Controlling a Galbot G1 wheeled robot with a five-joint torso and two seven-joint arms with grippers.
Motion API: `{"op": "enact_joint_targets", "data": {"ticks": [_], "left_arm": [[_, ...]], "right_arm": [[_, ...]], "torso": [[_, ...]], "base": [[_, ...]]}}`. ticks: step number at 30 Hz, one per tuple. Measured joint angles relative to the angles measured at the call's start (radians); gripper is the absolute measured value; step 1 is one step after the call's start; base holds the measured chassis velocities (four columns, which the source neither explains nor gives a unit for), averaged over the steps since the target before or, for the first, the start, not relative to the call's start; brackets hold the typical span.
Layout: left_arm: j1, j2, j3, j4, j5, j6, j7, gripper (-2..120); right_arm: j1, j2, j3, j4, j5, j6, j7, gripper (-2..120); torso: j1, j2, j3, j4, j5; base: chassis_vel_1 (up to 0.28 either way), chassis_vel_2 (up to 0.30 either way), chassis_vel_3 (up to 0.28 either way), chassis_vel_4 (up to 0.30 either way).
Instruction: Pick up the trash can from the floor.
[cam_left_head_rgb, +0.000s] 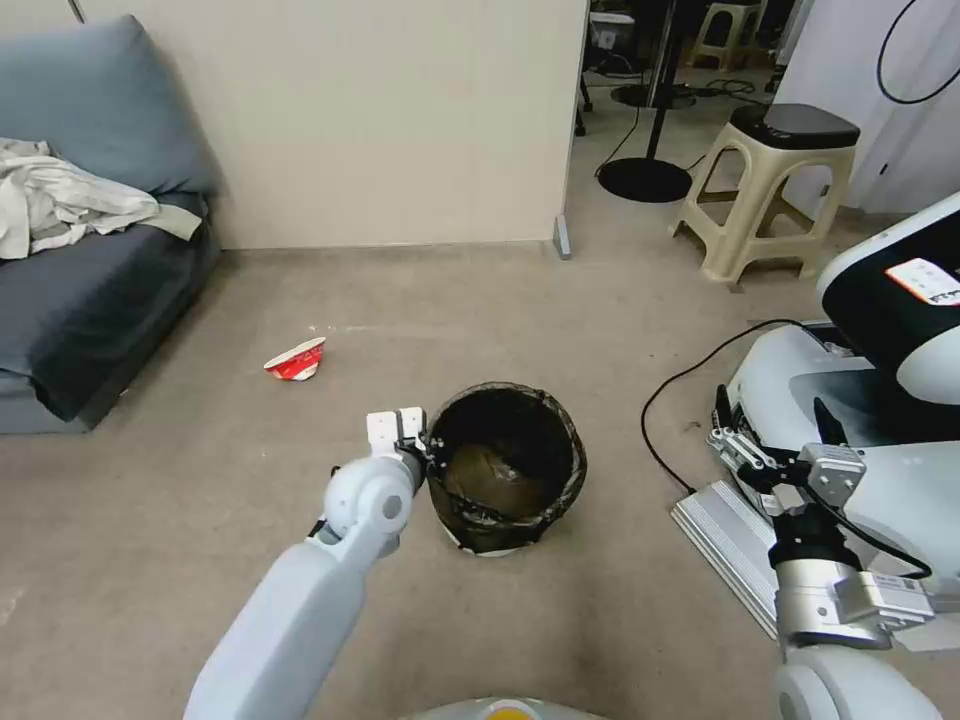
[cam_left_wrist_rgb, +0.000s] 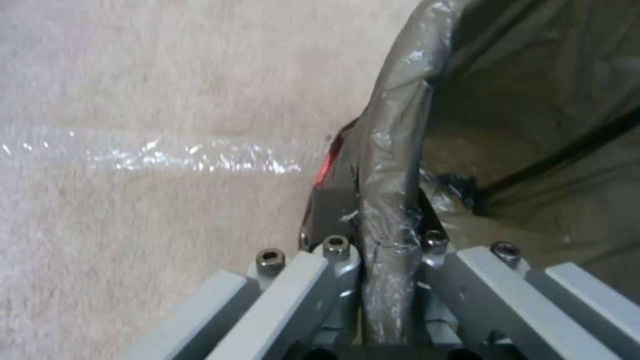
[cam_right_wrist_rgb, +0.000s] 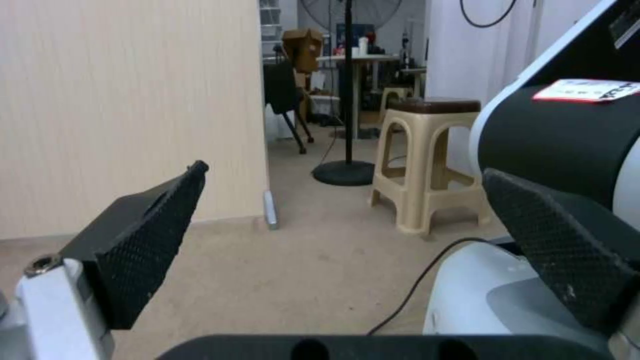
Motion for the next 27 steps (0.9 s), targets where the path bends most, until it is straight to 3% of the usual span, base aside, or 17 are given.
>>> {"op": "enact_joint_targets", "data": {"ticks": [15, 27], "left_arm": [[0.092, 0.031, -0.100, -0.140, -0.066, 0.001, 0.001, 1], [0.179, 0.092, -0.205, -0.271, -0.113, 0.001, 0.005, 1]], "right_arm": [[-0.004, -0.002, -0.002, 0.012, 0.000, -0.001, 0.001, 100], [0.001, -0.013, -0.012, 0.013, 0.000, -0.001, 0.000, 100]], "torso": [[0.000, 0.000, 0.000, 0.0001, -0.0002], [0.000, 0.000, 0.000, 0.0002, -0.0001]], "base": [[0.000, 0.000, 0.000, 0.000], [0.000, 0.000, 0.000, 0.000]]}}
